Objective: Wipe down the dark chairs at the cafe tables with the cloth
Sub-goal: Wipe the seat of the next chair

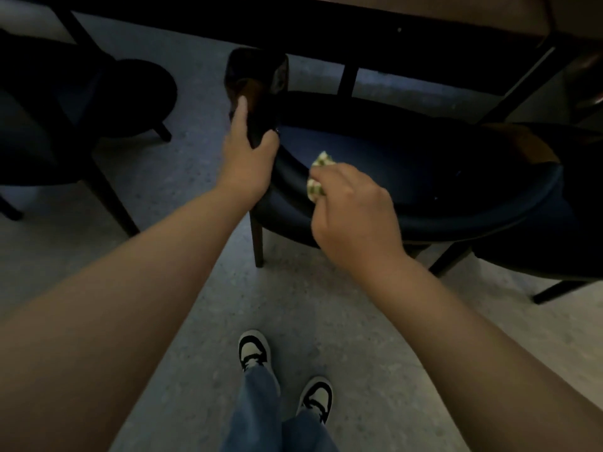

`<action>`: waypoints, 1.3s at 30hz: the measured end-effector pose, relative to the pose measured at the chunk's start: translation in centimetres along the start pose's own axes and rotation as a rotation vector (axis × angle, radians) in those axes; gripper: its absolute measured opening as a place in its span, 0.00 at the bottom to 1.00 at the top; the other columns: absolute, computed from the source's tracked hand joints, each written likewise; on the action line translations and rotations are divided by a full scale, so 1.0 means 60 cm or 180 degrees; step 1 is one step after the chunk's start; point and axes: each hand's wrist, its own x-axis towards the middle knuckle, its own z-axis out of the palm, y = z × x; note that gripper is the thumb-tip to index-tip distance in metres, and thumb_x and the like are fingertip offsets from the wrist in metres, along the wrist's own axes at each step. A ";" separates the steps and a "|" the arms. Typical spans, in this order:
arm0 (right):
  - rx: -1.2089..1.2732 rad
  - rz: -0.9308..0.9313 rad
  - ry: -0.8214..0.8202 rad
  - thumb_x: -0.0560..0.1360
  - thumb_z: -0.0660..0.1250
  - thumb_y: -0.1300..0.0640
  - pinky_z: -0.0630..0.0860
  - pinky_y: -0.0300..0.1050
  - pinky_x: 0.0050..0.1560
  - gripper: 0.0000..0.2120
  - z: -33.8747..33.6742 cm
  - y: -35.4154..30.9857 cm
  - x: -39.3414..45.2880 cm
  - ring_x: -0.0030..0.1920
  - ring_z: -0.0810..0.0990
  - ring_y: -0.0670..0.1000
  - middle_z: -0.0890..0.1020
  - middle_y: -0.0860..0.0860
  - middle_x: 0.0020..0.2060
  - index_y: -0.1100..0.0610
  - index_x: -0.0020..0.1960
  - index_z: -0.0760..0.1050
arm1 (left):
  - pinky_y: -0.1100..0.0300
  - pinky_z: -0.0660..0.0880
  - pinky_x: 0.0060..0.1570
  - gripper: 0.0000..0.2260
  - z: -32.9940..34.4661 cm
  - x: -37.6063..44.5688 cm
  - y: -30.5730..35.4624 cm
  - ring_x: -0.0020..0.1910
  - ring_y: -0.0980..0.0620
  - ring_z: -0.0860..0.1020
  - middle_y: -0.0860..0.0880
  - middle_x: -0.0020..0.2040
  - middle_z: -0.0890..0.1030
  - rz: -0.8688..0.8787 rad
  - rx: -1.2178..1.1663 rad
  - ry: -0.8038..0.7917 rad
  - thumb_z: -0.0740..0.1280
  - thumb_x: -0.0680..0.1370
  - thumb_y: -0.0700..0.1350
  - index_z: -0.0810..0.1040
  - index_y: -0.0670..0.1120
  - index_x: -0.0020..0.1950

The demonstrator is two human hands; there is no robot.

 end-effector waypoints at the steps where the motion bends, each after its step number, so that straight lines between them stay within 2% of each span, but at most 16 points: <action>1: -0.0005 -0.0012 -0.0002 0.74 0.58 0.63 0.72 0.49 0.46 0.17 0.004 -0.007 0.002 0.51 0.78 0.59 0.80 0.58 0.53 0.62 0.59 0.77 | 0.47 0.65 0.71 0.30 0.005 -0.007 -0.001 0.72 0.47 0.66 0.50 0.78 0.59 -0.0111 -0.0293 -0.0003 0.60 0.82 0.50 0.47 0.58 0.79; 2: 0.0007 -0.0021 0.0003 0.74 0.58 0.64 0.73 0.49 0.46 0.17 0.005 -0.010 0.002 0.50 0.78 0.59 0.80 0.58 0.53 0.62 0.59 0.77 | 0.44 0.68 0.68 0.31 0.007 -0.011 0.002 0.71 0.46 0.68 0.50 0.77 0.61 -0.0194 -0.0465 0.0011 0.60 0.82 0.50 0.45 0.60 0.79; 4: 0.0084 -0.0100 -0.0040 0.73 0.57 0.64 0.74 0.50 0.47 0.17 -0.002 -0.003 -0.006 0.50 0.79 0.60 0.81 0.58 0.53 0.63 0.59 0.78 | 0.44 0.69 0.68 0.32 0.006 -0.009 0.010 0.71 0.47 0.67 0.51 0.78 0.61 -0.0269 -0.0634 0.0010 0.60 0.82 0.49 0.44 0.61 0.79; 7: 0.0104 -0.0119 -0.0007 0.72 0.55 0.63 0.78 0.51 0.52 0.20 -0.029 0.039 -0.028 0.51 0.80 0.61 0.82 0.59 0.53 0.63 0.57 0.79 | 0.58 0.62 0.70 0.32 0.004 -0.008 0.009 0.73 0.49 0.63 0.50 0.78 0.59 -0.0227 -0.0482 -0.0050 0.60 0.82 0.49 0.43 0.58 0.79; 8: 0.0065 -0.0001 0.0053 0.72 0.56 0.63 0.78 0.52 0.52 0.19 -0.039 0.058 -0.033 0.51 0.81 0.60 0.82 0.58 0.53 0.63 0.57 0.80 | 0.60 0.60 0.68 0.32 0.004 -0.010 0.010 0.74 0.49 0.62 0.49 0.78 0.58 -0.0202 -0.0264 -0.0058 0.59 0.82 0.50 0.43 0.57 0.79; 10: -0.0029 0.0318 0.0127 0.71 0.57 0.63 0.78 0.52 0.52 0.18 -0.051 0.089 -0.036 0.50 0.81 0.60 0.82 0.58 0.51 0.62 0.56 0.80 | 0.57 0.57 0.69 0.30 0.000 -0.011 0.017 0.76 0.46 0.58 0.46 0.79 0.54 -0.0159 0.0460 0.0006 0.57 0.83 0.53 0.43 0.54 0.80; 14: -0.0157 0.0752 0.0457 0.71 0.56 0.60 0.78 0.54 0.41 0.16 -0.046 0.093 -0.032 0.43 0.81 0.62 0.82 0.59 0.43 0.64 0.48 0.81 | 0.39 0.47 0.75 0.23 -0.008 -0.021 0.045 0.79 0.43 0.44 0.41 0.80 0.46 0.0263 0.2237 -0.0054 0.52 0.84 0.51 0.55 0.48 0.79; 16: -0.0267 0.0791 0.0676 0.71 0.54 0.58 0.76 0.52 0.33 0.18 -0.041 0.086 -0.032 0.37 0.80 0.61 0.82 0.57 0.38 0.62 0.44 0.81 | 0.36 0.43 0.73 0.21 -0.007 -0.023 0.048 0.79 0.44 0.42 0.43 0.80 0.50 0.0789 0.2859 -0.0323 0.51 0.84 0.48 0.63 0.47 0.76; 18: -0.0294 0.0676 0.0877 0.70 0.54 0.59 0.74 0.49 0.27 0.16 -0.036 0.088 -0.036 0.32 0.78 0.58 0.80 0.55 0.34 0.62 0.40 0.80 | 0.37 0.42 0.73 0.19 -0.009 -0.015 0.045 0.79 0.46 0.46 0.45 0.77 0.61 0.1216 0.3175 -0.0657 0.50 0.83 0.47 0.70 0.45 0.72; 21: -0.0366 0.0553 0.1142 0.69 0.55 0.61 0.70 0.45 0.23 0.14 -0.027 0.100 -0.036 0.27 0.75 0.54 0.78 0.53 0.30 0.60 0.37 0.80 | 0.36 0.44 0.73 0.18 -0.016 -0.002 0.039 0.77 0.45 0.56 0.44 0.66 0.75 0.1453 0.3007 -0.0676 0.52 0.83 0.45 0.78 0.41 0.63; 25: -0.0352 0.0495 0.1271 0.69 0.55 0.62 0.68 0.44 0.22 0.14 -0.017 0.106 -0.039 0.26 0.74 0.54 0.77 0.52 0.29 0.60 0.36 0.79 | 0.34 0.47 0.72 0.20 -0.016 -0.005 0.029 0.74 0.42 0.62 0.43 0.61 0.78 0.1662 0.2897 -0.0552 0.51 0.81 0.46 0.80 0.40 0.58; 29: -0.0222 0.0638 0.1163 0.69 0.56 0.63 0.75 0.48 0.28 0.15 -0.025 0.093 -0.037 0.32 0.79 0.56 0.81 0.55 0.35 0.63 0.41 0.81 | 0.40 0.42 0.74 0.22 -0.020 -0.011 0.022 0.77 0.47 0.57 0.45 0.71 0.70 0.1682 0.2334 -0.0444 0.50 0.79 0.49 0.77 0.44 0.63; 32: 0.0255 0.0178 0.1073 0.70 0.58 0.67 0.80 0.51 0.50 0.16 -0.025 0.063 -0.062 0.47 0.82 0.56 0.84 0.56 0.46 0.64 0.49 0.83 | 0.46 0.41 0.76 0.22 -0.030 -0.020 -0.008 0.79 0.51 0.48 0.46 0.79 0.57 0.1820 0.1583 -0.0412 0.53 0.81 0.50 0.67 0.43 0.74; 34: 0.0393 -0.0432 0.0786 0.70 0.59 0.67 0.74 0.49 0.62 0.17 0.000 0.031 -0.101 0.57 0.80 0.54 0.82 0.56 0.53 0.64 0.54 0.81 | 0.47 0.47 0.77 0.24 -0.037 -0.030 -0.042 0.79 0.52 0.47 0.47 0.80 0.53 0.1797 0.1114 -0.0311 0.53 0.83 0.50 0.59 0.42 0.78; 36: 0.0574 -0.0751 0.0303 0.71 0.61 0.67 0.71 0.50 0.65 0.17 0.050 0.009 -0.142 0.62 0.77 0.54 0.81 0.56 0.57 0.63 0.57 0.81 | 0.57 0.48 0.77 0.25 -0.042 -0.044 -0.086 0.79 0.56 0.47 0.49 0.80 0.51 0.1576 0.0724 -0.0123 0.52 0.84 0.51 0.54 0.45 0.79; 39: 0.0552 -0.0499 -0.0444 0.73 0.62 0.66 0.74 0.52 0.63 0.16 0.153 0.023 -0.170 0.63 0.77 0.55 0.80 0.56 0.59 0.62 0.59 0.79 | 0.73 0.48 0.71 0.26 -0.051 -0.074 -0.169 0.78 0.61 0.50 0.52 0.80 0.52 0.0896 0.0456 0.0122 0.50 0.83 0.54 0.51 0.47 0.80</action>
